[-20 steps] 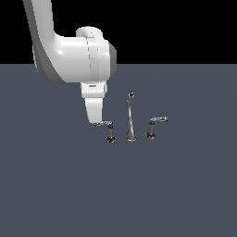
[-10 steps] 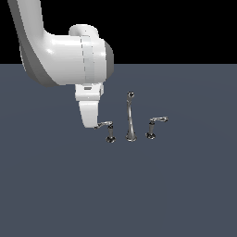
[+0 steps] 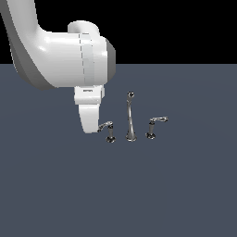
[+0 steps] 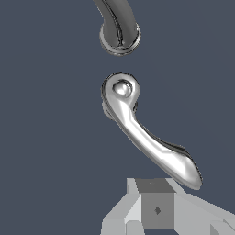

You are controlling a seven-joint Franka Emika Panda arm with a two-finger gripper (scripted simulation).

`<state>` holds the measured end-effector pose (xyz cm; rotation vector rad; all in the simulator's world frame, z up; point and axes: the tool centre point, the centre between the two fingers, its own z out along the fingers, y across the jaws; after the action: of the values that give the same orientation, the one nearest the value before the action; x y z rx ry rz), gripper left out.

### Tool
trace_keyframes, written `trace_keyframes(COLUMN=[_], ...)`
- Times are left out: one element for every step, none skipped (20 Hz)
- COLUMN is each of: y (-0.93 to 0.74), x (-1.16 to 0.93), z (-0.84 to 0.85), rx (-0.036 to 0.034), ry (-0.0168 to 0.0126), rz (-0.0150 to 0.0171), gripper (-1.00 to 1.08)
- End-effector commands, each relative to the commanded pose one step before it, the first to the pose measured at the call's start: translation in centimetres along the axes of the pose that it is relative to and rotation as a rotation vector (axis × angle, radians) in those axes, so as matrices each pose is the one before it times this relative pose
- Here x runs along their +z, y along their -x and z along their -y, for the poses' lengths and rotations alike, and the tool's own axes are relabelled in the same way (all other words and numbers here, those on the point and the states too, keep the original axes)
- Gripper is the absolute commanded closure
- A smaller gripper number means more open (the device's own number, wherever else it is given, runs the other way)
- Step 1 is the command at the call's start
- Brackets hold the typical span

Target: Turn on the faucet by rotating a designated handle.

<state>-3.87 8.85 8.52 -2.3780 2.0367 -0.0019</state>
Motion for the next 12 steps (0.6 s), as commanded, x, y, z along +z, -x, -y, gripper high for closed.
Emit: trace_keyframes(y=[-1.105,-0.109,-0.109,-0.114,0.000,1.010,-0.452,-0.453,-0.454,-0.456,-0.457,-0.463], x=[-0.044,-0.005,-0.005,0.004,0.000,0.034,-0.004,-0.004,-0.005,-0.005,-0.005,-0.004], z=[-1.152,-0.341,-0.342,-0.341,0.000,0.398,-0.220,-0.220,-0.221,-0.221,-0.222,-0.222], rx=[0.01427,0.00021,0.00021,0.00030,0.00000,-0.01573,0.00131,0.00131,0.00131,0.00131,0.00131,0.00139], ry=[0.00696,0.00041,0.00041,0.00058,0.00000,-0.00227,0.00022,0.00022,0.00022,0.00022,0.00022,0.00023], rz=[-0.00539,-0.00016,-0.00016,-0.00022,0.00000,0.00431,-0.00036,-0.00036,-0.00036,-0.00036,-0.00036,-0.00039], gripper=[1.08,1.08,1.08,1.08,1.08,1.08,1.08,1.08,1.08,1.08,1.08,1.08])
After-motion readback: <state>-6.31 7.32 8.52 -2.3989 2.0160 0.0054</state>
